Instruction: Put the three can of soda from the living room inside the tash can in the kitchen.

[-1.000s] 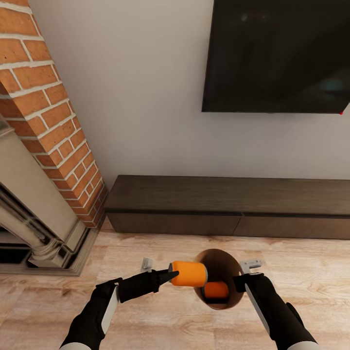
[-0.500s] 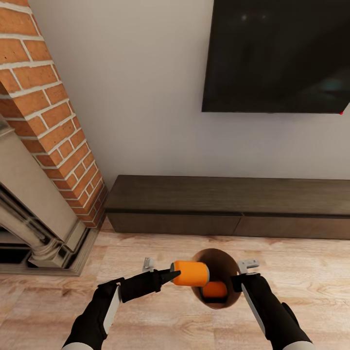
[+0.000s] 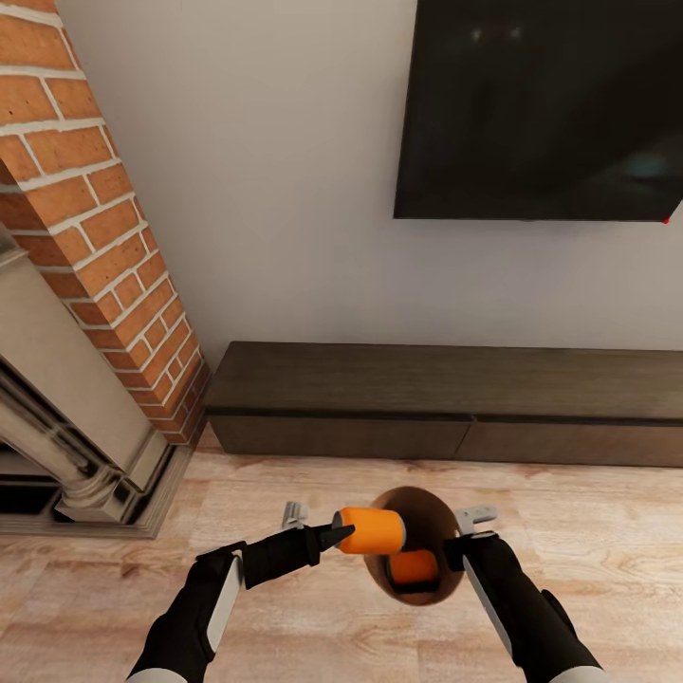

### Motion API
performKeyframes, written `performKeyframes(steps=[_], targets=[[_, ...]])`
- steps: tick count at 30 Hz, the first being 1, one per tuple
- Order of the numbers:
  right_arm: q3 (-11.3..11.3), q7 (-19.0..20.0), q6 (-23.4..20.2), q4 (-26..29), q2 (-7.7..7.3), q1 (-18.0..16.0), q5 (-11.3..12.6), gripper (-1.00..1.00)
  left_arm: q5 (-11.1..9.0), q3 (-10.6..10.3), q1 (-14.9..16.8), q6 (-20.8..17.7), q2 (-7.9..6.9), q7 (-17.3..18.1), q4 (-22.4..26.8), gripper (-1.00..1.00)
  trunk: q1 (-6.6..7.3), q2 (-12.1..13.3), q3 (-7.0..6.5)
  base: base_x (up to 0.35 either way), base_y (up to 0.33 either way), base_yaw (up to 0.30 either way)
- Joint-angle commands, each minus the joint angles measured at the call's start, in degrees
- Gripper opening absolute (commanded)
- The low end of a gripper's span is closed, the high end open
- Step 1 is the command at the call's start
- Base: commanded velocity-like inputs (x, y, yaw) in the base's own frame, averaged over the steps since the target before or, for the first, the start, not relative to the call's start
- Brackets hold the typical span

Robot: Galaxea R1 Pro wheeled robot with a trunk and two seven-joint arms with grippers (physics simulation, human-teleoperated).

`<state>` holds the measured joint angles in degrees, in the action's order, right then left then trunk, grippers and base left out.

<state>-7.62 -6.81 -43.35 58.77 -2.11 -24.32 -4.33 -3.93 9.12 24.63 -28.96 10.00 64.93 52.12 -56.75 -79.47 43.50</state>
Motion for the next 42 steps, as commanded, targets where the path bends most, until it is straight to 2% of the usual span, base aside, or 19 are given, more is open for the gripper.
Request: performKeyframes(steps=[1, 7, 13, 20, 23, 24, 42], targets=[[-0.1, 0.1, 0.0, 0.0, 0.0, 0.0, 0.0, -1.0, 0.0, 0.0, 0.0, 0.0, 0.0, -0.1, 0.0, -1.0, 0.0, 0.0, -0.01, 0.0, 0.0, 0.0], [-0.6, 0.1, 0.0, 0.0, 0.0, 0.0, 0.0, -1.0, 0.0, -0.1, 0.0, 0.0, 0.0, -0.8, 0.0, -1.0, 0.0, 0.0, -0.01, 0.0, 0.0, 0.0], [-0.7, 0.0, -0.1, 0.0, 0.01, 0.0, 0.0, -1.0, 0.0, -0.1, 0.0, 0.1, 0.0, -6.4, 0.0, -1.0, 0.0, 0.0, -0.01, 0.0, 0.0, 0.0], [-0.8, 0.0, -0.1, 0.0, 0.02, 0.0, 0.0, -1.0, 0.0, -0.5, 0.0, 0.1, 0.0, -8.0, -0.1, -1.0, 0.0, 0.0, -0.01, 0.0, 0.0, 0.0], [-0.8, 0.0, -0.1, 0.0, 0.01, 0.0, 0.0, -1.0, 0.0, -1.3, 0.0, 0.1, 0.0, -9.4, -0.1, -1.0, 0.0, 0.0, -0.01, 0.0, 0.0, 0.0], [-0.8, 0.0, -0.1, 0.0, 0.01, 0.0, 0.0, -1.0, 0.0, -1.4, 0.0, 0.1, 0.0, -9.5, -0.1, 1.0, 0.0, 0.0, -0.01, 0.0, 0.0, 0.0], [-0.8, 0.0, -0.1, 0.0, 0.08, 0.0, 0.0, -1.0, 0.0, -2.5, 0.0, 0.1, 0.0, -10.0, 0.0, 1.0, 0.0, 0.0, -0.01, 0.0, 0.0, 0.0]])
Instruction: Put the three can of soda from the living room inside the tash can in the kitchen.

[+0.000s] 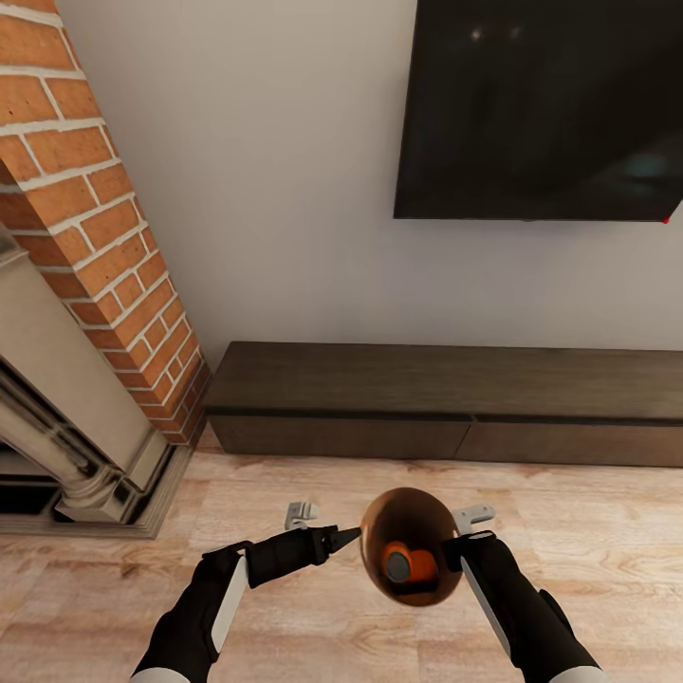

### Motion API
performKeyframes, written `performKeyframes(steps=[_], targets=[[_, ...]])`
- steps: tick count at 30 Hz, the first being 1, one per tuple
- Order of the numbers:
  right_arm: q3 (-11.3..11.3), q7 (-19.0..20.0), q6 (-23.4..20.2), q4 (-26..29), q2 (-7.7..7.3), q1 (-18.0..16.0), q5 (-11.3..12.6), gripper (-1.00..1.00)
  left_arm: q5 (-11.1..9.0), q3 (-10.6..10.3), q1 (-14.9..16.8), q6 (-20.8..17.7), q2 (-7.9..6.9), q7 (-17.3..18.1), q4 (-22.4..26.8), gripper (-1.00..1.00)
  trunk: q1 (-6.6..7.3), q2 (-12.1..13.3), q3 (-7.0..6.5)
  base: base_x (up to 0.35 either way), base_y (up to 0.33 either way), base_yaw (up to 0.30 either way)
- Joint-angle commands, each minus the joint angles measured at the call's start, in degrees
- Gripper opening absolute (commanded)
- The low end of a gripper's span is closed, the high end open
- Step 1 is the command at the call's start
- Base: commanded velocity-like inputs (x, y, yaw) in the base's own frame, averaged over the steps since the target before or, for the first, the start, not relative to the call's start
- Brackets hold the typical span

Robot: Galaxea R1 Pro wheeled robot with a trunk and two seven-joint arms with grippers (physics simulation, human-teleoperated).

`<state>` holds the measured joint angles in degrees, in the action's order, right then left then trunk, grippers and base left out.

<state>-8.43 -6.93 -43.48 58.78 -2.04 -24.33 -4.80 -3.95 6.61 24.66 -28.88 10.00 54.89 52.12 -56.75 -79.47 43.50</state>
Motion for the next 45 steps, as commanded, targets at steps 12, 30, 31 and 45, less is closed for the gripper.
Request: performKeyframes(steps=[12, 30, 31, 45], targets=[[0.0, 0.4, 0.0, 0.1, -0.02, 0.0, 0.6, -1.0, 0.0, 0.7, 0.0, -0.1, 0.0, 2.2, 0.4, 1.0, 0.0, 0.0, 0.0, 0.0, 0.0, 0.0], [0.0, 0.9, 0.1, 0.4, -0.07, 0.0, 0.7, -1.0, 0.4, 11.1, 0.0, 11.4, -23.86, 16.4, -20.8, 1.0, 0.0, 0.0, 0.0, 0.0, 0.0, 0.0], [0.0, 0.9, 0.1, 0.4, -0.07, 0.0, 0.7, -1.0, 0.4, 11.2, 0.0, 13.5, -24.6, 16.4, -23.4, 1.0, 0.0, 0.0, 0.0, 0.0, 0.0, 0.0], [0.0, 1.0, 0.1, 0.4, -0.07, 0.1, 0.8, -1.0, 0.4, 11.2, 0.0, 21.3, -27.66, 16.3, -34.2, 1.0, 0.0, 0.0, -0.64, 0.0, 0.0, 0.0]])
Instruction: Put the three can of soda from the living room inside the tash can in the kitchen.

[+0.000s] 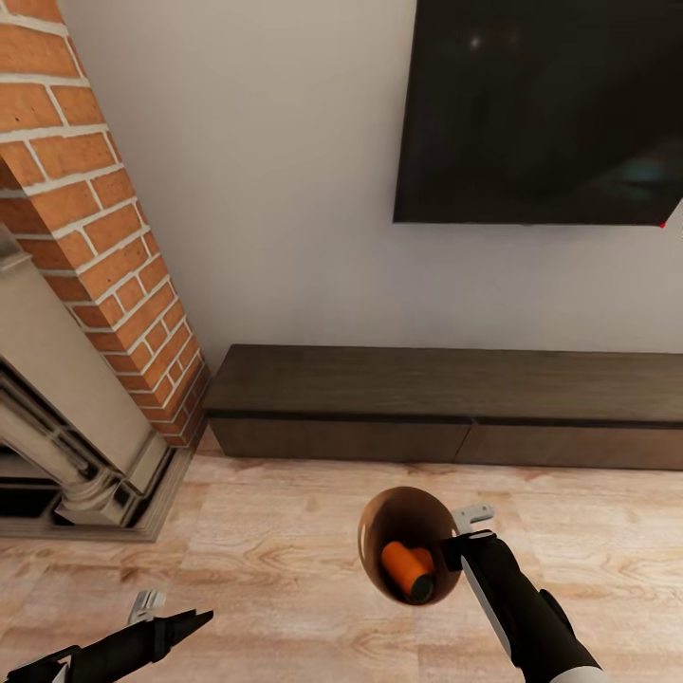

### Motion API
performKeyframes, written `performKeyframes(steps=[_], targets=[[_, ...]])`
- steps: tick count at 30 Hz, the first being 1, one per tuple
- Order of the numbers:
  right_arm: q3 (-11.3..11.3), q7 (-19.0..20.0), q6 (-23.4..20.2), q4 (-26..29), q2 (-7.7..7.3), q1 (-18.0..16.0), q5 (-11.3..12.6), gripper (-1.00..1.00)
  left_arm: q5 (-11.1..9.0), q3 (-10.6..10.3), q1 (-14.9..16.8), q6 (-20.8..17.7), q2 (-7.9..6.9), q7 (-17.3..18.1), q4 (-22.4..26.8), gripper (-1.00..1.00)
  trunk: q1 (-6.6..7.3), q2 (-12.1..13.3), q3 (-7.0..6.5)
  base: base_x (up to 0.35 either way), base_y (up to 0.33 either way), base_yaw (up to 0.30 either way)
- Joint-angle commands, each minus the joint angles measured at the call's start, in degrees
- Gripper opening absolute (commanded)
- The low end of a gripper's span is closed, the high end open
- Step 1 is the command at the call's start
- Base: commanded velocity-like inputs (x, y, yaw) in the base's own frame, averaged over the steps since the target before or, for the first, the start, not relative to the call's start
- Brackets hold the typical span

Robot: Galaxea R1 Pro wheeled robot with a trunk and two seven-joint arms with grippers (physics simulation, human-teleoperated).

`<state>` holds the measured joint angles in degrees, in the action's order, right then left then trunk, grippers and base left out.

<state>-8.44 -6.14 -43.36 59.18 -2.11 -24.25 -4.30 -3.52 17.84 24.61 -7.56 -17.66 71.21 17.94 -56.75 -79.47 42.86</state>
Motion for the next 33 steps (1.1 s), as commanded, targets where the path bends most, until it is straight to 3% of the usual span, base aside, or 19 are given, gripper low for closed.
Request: performKeyframes(steps=[1, 28, 33], targets=[[0.0, 0.2, 0.0, 0.0, 0.01, 0.0, 0.3, -1.0, 0.0, 0.0, 0.0, 0.0, 0.0, 0.0, 0.0, 1.0, 0.0, 0.0, -0.1, 0.0, 0.0, 0.0], [-0.1, 0.1, 0.1, 0.1, 0.01, 0.0, 0.3, -1.0, 0.0, 0.0, 0.0, 0.0, 0.0, 0.1, -0.1, 1.0, 0.0, 0.0, -2.66, 0.0, 0.0, 0.0], [-1.0, 0.1, 0.1, 0.1, 0.01, 0.0, 0.3, -1.0, 0.0, 0.0, 0.0, 0.0, 0.0, 0.1, -0.1, 1.0, 0.0, 0.0, -3.13, 0.0, 0.0, 0.0]])
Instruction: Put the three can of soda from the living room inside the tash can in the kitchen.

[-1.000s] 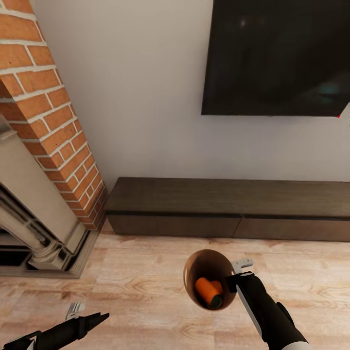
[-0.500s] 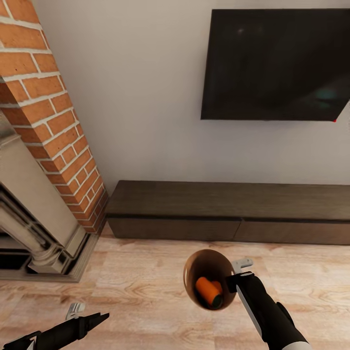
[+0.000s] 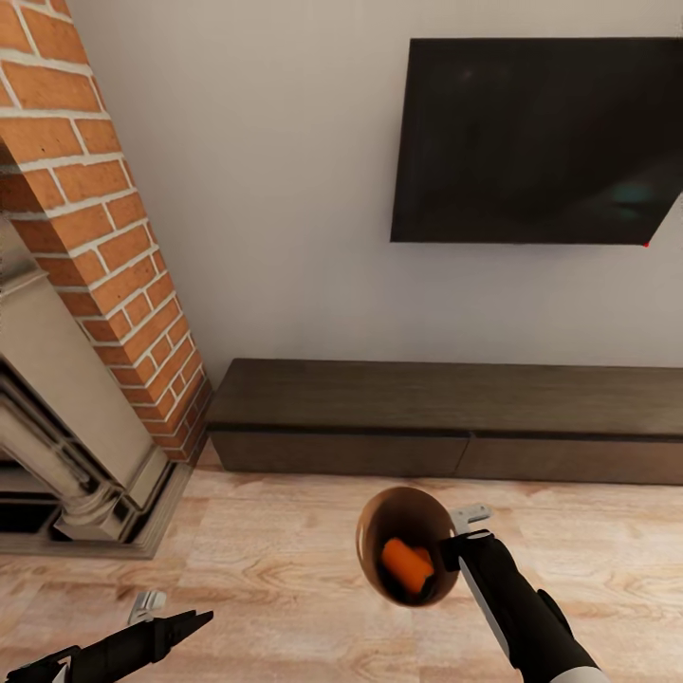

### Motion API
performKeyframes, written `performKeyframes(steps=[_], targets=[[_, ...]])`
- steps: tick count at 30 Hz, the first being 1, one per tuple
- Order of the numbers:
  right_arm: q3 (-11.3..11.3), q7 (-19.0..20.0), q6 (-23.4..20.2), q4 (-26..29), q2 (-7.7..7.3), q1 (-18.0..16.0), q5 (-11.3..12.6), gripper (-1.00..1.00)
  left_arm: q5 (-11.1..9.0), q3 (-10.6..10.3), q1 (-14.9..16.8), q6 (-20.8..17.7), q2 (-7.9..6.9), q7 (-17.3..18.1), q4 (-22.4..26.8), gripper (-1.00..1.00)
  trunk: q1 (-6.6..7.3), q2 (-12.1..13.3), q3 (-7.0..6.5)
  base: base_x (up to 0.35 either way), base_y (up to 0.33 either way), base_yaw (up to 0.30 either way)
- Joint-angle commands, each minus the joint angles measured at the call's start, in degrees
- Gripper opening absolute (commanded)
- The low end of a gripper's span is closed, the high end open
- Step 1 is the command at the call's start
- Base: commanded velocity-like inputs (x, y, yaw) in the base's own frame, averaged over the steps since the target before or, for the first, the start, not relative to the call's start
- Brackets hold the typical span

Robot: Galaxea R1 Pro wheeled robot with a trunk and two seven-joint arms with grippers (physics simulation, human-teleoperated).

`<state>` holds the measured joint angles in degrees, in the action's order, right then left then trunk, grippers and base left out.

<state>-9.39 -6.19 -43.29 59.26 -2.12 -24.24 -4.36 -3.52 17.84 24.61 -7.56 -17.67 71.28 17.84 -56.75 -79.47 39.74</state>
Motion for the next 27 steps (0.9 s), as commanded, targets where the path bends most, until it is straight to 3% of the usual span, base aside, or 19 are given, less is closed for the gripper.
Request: performKeyframes(steps=[1, 27], targets=[[-0.2, 0.2, 0.0, 0.1, 0.01, 0.0, 0.3, -1.0, 0.0, 0.0, 0.0, 0.0, 0.0, 0.0, 0.0, 1.0, 0.0, 0.0, -0.1, 0.0, 0.0, 0.0], [-0.7, 0.1, 0.0, 0.2, 0.01, 0.0, 0.3, -1.0, 0.0, 0.0, 0.0, 0.0, 0.0, 0.0, 0.0, 1.0, 0.0, 0.0, -2.59, 0.0, 0.0, 0.0]])
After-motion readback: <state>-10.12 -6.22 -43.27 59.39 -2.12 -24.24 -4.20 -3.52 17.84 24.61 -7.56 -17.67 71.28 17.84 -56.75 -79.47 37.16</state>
